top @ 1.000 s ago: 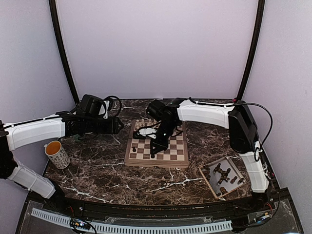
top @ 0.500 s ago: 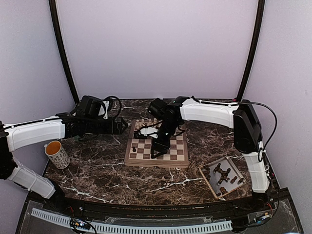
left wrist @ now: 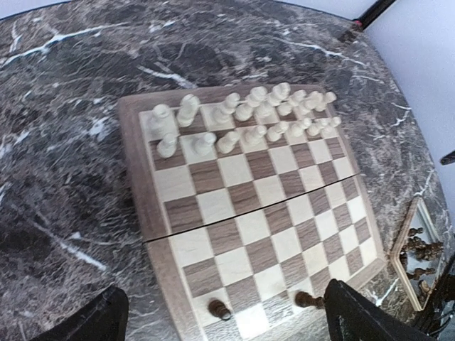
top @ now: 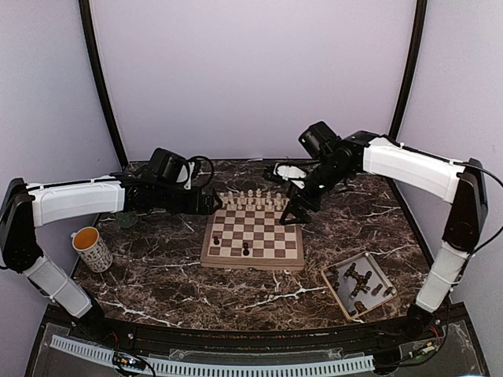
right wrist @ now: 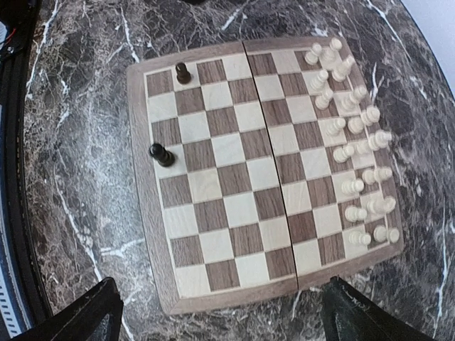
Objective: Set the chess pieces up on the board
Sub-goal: Pick up the pawn from the storage box, then place the pawn at a7.
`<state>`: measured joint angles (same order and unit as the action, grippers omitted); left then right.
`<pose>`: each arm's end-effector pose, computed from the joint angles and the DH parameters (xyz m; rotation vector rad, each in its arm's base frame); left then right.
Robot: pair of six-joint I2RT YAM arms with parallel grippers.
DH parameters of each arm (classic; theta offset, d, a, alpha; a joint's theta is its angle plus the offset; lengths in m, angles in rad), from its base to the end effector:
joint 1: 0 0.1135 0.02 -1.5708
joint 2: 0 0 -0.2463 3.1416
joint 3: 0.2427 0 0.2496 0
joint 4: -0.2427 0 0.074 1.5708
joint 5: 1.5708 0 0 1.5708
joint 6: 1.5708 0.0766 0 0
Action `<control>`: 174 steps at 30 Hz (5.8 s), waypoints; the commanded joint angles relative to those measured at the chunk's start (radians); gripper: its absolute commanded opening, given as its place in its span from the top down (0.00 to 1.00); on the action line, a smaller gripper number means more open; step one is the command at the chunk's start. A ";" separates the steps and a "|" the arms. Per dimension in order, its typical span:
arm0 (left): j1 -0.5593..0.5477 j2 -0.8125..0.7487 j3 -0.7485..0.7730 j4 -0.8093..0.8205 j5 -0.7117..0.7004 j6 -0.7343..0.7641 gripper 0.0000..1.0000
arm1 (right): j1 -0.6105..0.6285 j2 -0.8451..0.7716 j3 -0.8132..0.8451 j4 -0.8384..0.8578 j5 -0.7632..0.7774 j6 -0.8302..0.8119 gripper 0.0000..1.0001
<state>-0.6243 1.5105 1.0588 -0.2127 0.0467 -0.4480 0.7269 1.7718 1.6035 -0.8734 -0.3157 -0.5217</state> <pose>0.2964 -0.2179 0.2148 0.2296 2.2996 -0.6213 0.2773 0.2784 0.2467 -1.6151 2.0495 0.4851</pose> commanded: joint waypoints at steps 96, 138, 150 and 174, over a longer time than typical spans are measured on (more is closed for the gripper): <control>-0.083 0.209 0.245 0.123 0.230 0.189 0.55 | -0.273 -0.247 -0.431 -0.123 0.086 -0.070 0.96; -0.030 -0.029 0.032 0.003 -0.024 0.182 0.50 | 0.063 0.297 0.098 -0.232 0.228 -0.087 0.93; -0.031 0.000 0.053 0.002 -0.009 0.173 0.50 | 0.061 0.313 0.069 -0.195 0.256 -0.098 0.90; -0.031 0.082 0.113 0.027 0.022 0.189 0.50 | -0.084 -0.034 -0.241 -0.213 0.170 -0.071 0.67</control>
<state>-0.6571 1.5757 1.1320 -0.1947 0.0467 -0.2687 0.6754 1.8210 1.4704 -1.0767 -0.1188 -0.6102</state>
